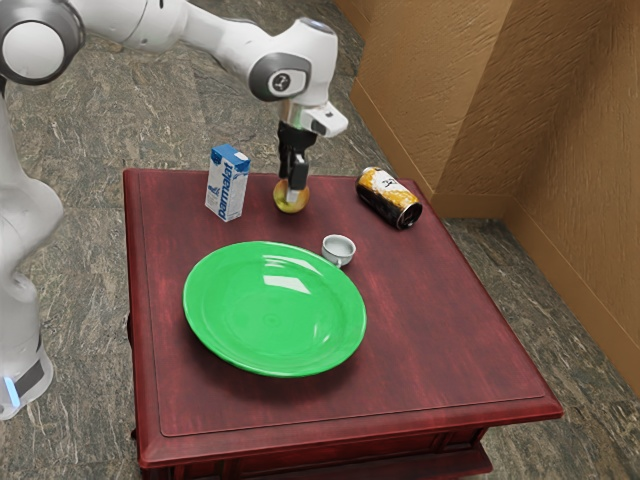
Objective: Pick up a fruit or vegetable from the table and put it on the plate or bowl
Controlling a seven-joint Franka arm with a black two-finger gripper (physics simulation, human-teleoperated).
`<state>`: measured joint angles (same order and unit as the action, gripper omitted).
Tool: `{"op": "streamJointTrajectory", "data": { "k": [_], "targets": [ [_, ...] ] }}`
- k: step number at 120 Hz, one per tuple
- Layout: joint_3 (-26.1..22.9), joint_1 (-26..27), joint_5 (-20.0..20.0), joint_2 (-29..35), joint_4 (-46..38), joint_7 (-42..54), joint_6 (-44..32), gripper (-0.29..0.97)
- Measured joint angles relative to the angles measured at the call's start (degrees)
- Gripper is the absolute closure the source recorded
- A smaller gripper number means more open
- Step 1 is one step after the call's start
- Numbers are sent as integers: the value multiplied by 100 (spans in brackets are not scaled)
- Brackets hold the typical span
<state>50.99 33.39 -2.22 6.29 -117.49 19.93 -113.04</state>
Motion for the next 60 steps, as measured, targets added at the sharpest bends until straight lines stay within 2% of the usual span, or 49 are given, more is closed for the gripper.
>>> {"op": "streamJointTrajectory", "data": {
  "k": [28,60],
  "targets": [
    [43,-63,-30,-43,191,-61,223,2],
    [131,-96,-7,-281,146,-114,-167,2]
  ]
}}
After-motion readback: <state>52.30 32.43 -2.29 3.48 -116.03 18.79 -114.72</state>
